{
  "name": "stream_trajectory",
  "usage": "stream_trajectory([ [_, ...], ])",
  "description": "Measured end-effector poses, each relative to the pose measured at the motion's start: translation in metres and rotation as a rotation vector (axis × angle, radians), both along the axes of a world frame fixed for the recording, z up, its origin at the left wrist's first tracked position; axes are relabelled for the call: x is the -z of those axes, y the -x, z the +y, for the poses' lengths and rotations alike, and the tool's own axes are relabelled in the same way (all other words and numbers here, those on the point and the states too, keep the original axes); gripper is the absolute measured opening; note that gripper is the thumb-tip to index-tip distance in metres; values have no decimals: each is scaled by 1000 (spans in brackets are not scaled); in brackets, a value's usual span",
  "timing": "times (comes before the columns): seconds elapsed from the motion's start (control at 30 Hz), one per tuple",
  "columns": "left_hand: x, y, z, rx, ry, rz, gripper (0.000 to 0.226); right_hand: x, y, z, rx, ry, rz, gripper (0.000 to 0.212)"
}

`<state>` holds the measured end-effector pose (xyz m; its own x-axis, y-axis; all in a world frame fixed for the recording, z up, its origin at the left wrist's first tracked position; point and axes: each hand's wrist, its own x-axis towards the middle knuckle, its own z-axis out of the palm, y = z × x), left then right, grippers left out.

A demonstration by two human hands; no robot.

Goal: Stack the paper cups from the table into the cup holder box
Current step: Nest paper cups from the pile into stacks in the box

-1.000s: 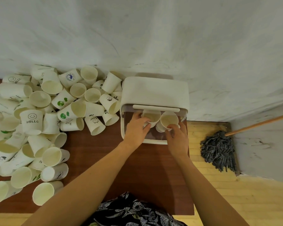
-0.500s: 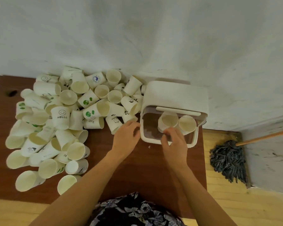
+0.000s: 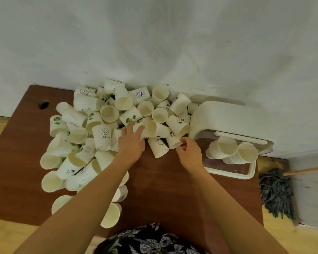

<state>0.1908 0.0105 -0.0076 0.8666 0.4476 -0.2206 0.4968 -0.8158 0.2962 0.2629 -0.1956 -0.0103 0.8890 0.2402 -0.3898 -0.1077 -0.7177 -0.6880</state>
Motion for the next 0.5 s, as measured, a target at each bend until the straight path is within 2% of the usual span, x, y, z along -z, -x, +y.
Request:
stream_trajectory([
  [0.1, 8, -7, 9, 36, 22, 80, 62, 9, -13, 17, 147, -52, 120, 51],
  [0.27, 15, -19, 18, 76, 21, 27, 62, 24, -26, 36, 317, -138, 206, 56],
  [0.33, 14, -23, 20, 75, 9, 64, 62, 28, -28, 44, 386, -208, 219, 48],
  [0.4, 13, -25, 21, 92, -1, 108, 62, 28, -32, 51, 475, -312, 260, 30],
  [0.5, 11, -22, 26, 133, -23, 139, 49, 28, -38, 56, 618, -430, 306, 16],
])
